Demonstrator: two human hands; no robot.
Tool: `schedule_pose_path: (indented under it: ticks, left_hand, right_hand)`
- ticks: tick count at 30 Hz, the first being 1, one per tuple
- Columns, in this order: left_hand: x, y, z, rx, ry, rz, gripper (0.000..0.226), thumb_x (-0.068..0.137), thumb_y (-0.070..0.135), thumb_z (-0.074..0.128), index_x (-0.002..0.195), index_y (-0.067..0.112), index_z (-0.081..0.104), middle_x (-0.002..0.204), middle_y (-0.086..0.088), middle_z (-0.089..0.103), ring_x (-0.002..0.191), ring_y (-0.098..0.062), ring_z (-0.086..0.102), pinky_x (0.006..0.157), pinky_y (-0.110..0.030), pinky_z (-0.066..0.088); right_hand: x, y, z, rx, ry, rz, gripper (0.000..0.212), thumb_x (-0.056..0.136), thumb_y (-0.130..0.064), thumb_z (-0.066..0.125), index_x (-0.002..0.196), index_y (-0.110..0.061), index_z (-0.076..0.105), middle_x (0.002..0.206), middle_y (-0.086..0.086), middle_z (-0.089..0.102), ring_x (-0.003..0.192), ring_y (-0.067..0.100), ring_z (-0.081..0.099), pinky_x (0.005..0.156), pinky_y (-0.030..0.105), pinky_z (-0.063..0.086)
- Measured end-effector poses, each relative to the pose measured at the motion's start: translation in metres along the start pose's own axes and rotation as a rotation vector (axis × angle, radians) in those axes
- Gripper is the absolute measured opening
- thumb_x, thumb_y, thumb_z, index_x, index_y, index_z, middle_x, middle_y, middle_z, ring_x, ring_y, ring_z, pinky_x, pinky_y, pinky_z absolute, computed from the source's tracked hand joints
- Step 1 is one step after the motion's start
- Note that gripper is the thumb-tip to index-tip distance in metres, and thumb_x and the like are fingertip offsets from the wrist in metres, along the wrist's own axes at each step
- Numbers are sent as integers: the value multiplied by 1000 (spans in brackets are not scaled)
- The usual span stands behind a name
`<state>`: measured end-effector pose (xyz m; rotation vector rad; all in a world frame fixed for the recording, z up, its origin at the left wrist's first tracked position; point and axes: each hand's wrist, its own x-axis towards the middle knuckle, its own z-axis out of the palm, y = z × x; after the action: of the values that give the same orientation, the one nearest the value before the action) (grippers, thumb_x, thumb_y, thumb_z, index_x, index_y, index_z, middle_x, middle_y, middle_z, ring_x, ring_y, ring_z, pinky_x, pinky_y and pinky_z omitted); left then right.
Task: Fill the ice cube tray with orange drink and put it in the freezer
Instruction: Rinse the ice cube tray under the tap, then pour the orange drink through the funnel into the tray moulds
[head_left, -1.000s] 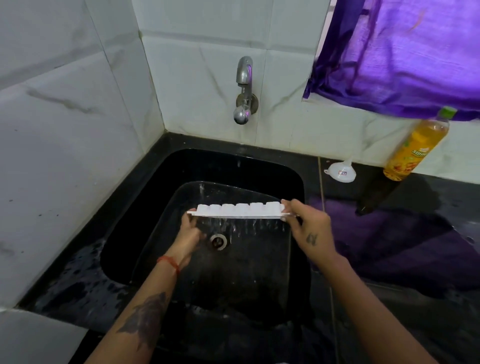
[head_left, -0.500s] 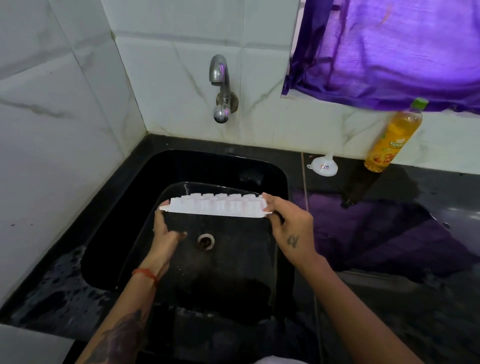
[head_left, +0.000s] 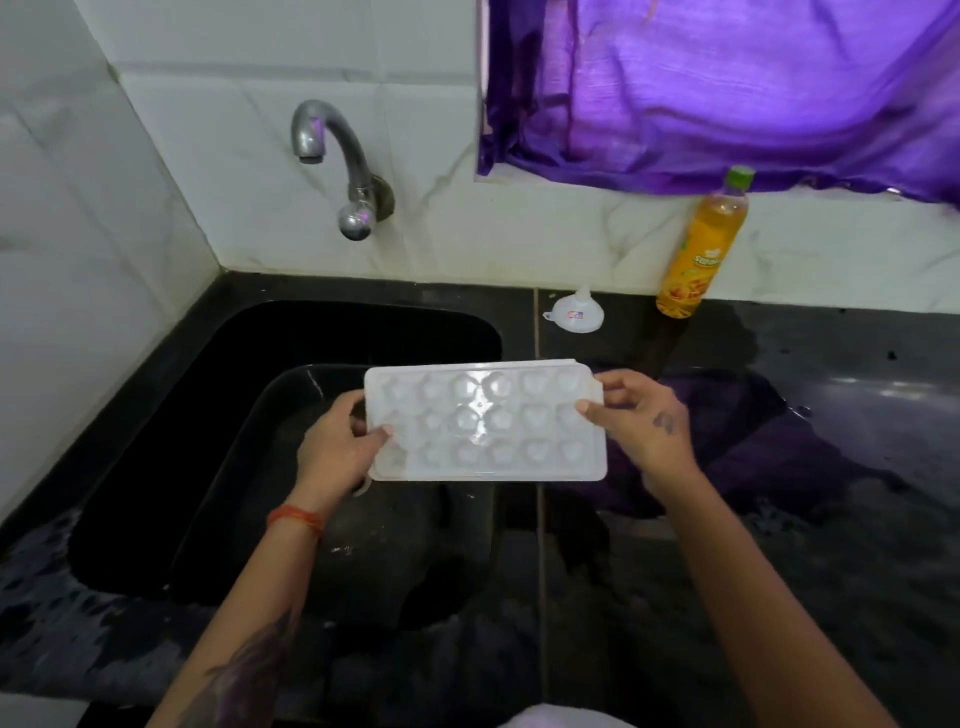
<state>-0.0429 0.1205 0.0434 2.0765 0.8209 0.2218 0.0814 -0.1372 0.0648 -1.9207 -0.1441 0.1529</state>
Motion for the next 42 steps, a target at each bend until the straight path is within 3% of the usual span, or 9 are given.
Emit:
schedule_pose_path:
  ticks: [8, 15, 19, 23, 26, 30, 36, 40, 42]
  left_hand:
    - [-38, 69, 111, -76, -309, 50, 36, 78, 16, 74, 110, 22, 57, 76, 0, 59, 84, -27, 66, 75, -48, 58]
    - [-63, 73, 171, 5, -365, -24, 46, 77, 21, 75, 119, 16, 58, 85, -3, 64, 88, -26, 67, 79, -48, 57]
    - [-67, 70, 180, 80, -370, -111, 49, 78, 24, 74, 123, 14, 56, 97, -5, 64, 94, -24, 65, 84, -43, 56]
    - [-55, 97, 186, 435, -167, 139, 61, 84, 37, 66, 137, 19, 42, 132, -10, 49, 118, -29, 53, 95, -41, 47]
    - [-32, 130, 206, 372, -300, 394, 56, 85, 36, 64, 135, 20, 45, 131, -7, 51, 119, -26, 53, 100, -42, 45]
    - [3, 168, 252, 593, -664, 572, 58, 88, 38, 60, 140, 21, 41, 144, -6, 42, 133, -26, 39, 108, -42, 36]
    - [31, 156, 299, 860, -604, 456, 77, 89, 66, 34, 150, 34, 1, 160, 2, -14, 145, -30, -19, 114, -57, -10]
    - [36, 135, 310, 881, -537, 506, 101, 59, 89, -9, 147, 41, -11, 157, 8, -23, 142, -26, -27, 110, -55, -18]
    - [36, 132, 312, 904, -493, 538, 94, 63, 84, -8, 147, 41, -12, 157, 8, -23, 143, -26, -27, 110, -55, -19]
  right_hand:
    - [6, 77, -142, -109, 120, 295, 30, 74, -14, 77, 102, -13, 66, 95, 6, 69, 91, 24, 65, 85, 43, 55]
    - [-5, 138, -185, -173, 77, 387, 21, 71, -13, 79, 77, -26, 63, 81, 2, 69, 83, 26, 67, 82, 49, 56]
    - [-4, 148, -192, -208, -8, 386, 19, 73, -16, 77, 88, -20, 66, 87, 6, 70, 83, 26, 68, 77, 46, 58]
    - [10, 136, -203, -334, -72, 363, 27, 76, -31, 75, 100, -22, 64, 89, 3, 68, 83, 24, 68, 81, 44, 56]
    - [38, 121, -208, -394, -62, 283, 36, 74, -38, 74, 105, -20, 67, 92, 4, 71, 93, 25, 67, 87, 47, 53]
    - [102, 87, -204, -456, -156, 168, 44, 76, -41, 72, 113, -20, 64, 102, 4, 71, 101, 23, 65, 93, 42, 51]
    - [209, 39, -173, -392, -147, 69, 70, 80, -34, 71, 138, -14, 38, 133, 14, 54, 122, 30, 51, 103, 39, 42]
    - [266, 30, -143, -257, -1, 31, 87, 75, -35, 74, 142, -15, 24, 137, 15, 46, 126, 33, 45, 101, 43, 41]
    - [283, 34, -127, -165, 74, 29, 93, 71, -40, 76, 142, -14, 22, 135, 14, 47, 123, 33, 48, 100, 43, 43]
